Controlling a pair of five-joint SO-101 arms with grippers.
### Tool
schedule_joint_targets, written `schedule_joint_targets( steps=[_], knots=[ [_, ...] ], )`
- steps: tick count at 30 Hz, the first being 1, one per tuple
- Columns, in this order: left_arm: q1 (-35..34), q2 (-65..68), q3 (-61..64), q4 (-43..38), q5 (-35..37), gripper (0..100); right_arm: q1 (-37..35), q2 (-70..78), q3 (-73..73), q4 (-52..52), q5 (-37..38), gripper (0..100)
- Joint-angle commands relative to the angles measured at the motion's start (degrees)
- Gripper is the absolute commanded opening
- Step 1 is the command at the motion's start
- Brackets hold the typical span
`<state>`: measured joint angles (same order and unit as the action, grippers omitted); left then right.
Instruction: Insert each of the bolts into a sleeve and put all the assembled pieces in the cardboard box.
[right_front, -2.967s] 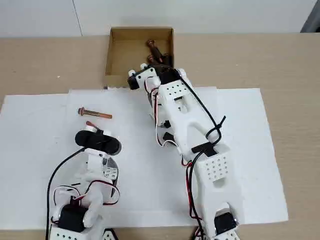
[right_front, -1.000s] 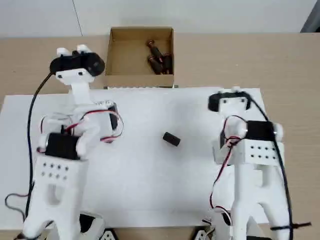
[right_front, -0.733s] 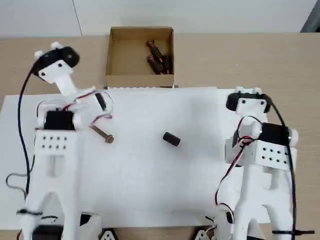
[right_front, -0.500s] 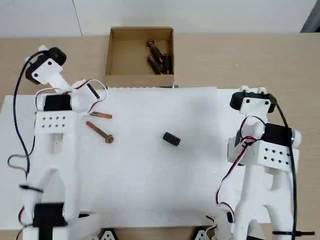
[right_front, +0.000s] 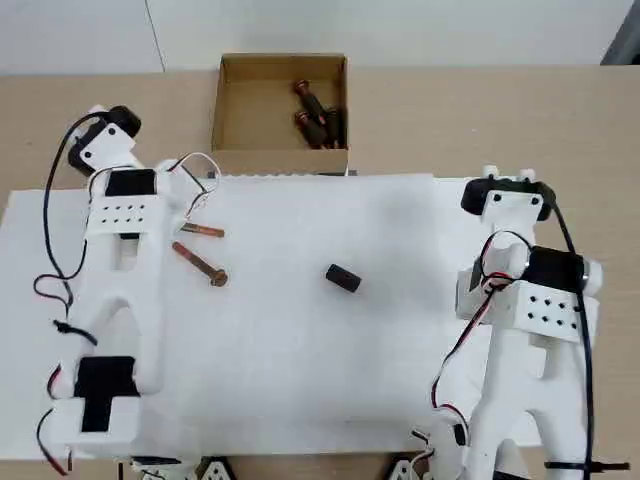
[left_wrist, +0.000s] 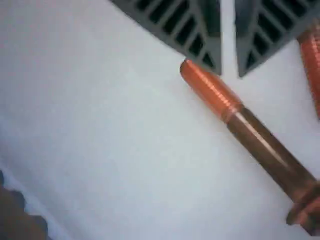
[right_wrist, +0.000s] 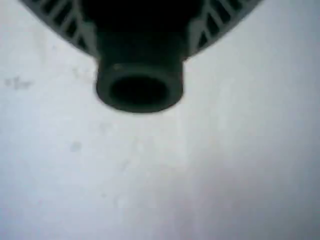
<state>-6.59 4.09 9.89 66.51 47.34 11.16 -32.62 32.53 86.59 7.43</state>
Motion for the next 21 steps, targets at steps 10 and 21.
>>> schedule_joint_targets(
  steps=[10,21],
  knots=[
    [-1.49,7.74,-6.37,-1.41,2.20,9,0.22,-1.19,-0.26,-2.59,-0.62,0.3],
    [-2.02,15.65,-13.41,-0.97,2.37,9,0.13,-1.10,-0.26,-4.09,-0.62,0.3]
  ],
)
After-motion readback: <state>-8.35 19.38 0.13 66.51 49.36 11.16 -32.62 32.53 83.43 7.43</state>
